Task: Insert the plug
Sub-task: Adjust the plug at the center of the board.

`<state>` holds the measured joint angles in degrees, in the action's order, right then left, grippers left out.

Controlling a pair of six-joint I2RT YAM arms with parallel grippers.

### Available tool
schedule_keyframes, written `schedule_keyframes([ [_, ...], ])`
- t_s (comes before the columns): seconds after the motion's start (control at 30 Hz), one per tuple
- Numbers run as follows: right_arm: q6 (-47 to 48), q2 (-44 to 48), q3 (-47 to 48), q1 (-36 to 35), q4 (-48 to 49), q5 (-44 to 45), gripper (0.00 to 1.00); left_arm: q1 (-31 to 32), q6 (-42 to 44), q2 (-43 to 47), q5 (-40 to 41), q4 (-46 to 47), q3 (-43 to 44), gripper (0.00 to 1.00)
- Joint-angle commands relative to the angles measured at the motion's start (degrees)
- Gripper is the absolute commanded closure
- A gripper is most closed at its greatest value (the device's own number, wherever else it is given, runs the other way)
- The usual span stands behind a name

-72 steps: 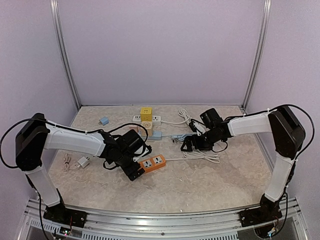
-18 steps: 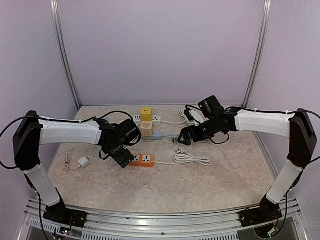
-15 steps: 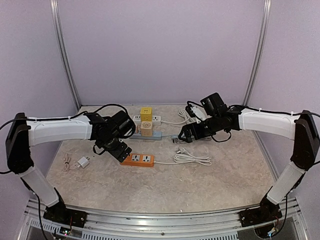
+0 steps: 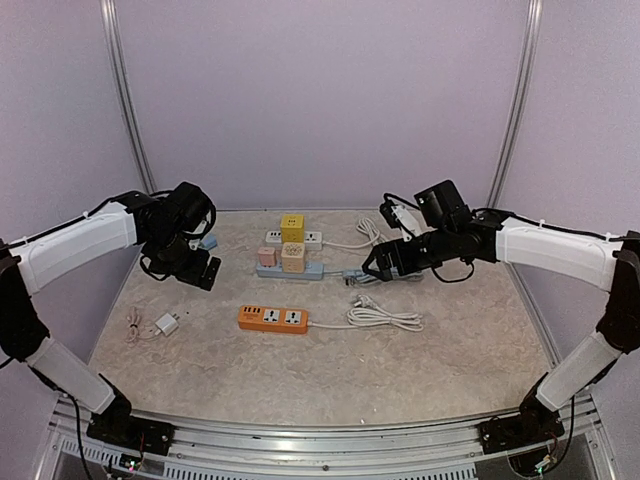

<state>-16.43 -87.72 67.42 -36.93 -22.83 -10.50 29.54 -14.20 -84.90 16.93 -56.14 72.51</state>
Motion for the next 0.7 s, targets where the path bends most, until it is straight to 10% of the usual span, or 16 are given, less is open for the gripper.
schedule_keyframes([
  [0.0, -0.49, 2.63, -1.90, 0.52, 0.77, -0.75, 0.00, -1.20, -1.54, -1.33, -0.76, -7.39, -3.71, 0.01],
  [0.67, 0.21, 7.69, -7.44, 0.48, 4.87, -4.54, 0.00, -9.33, -1.03, -16.51, -0.44, -8.88, -5.18, 0.08],
])
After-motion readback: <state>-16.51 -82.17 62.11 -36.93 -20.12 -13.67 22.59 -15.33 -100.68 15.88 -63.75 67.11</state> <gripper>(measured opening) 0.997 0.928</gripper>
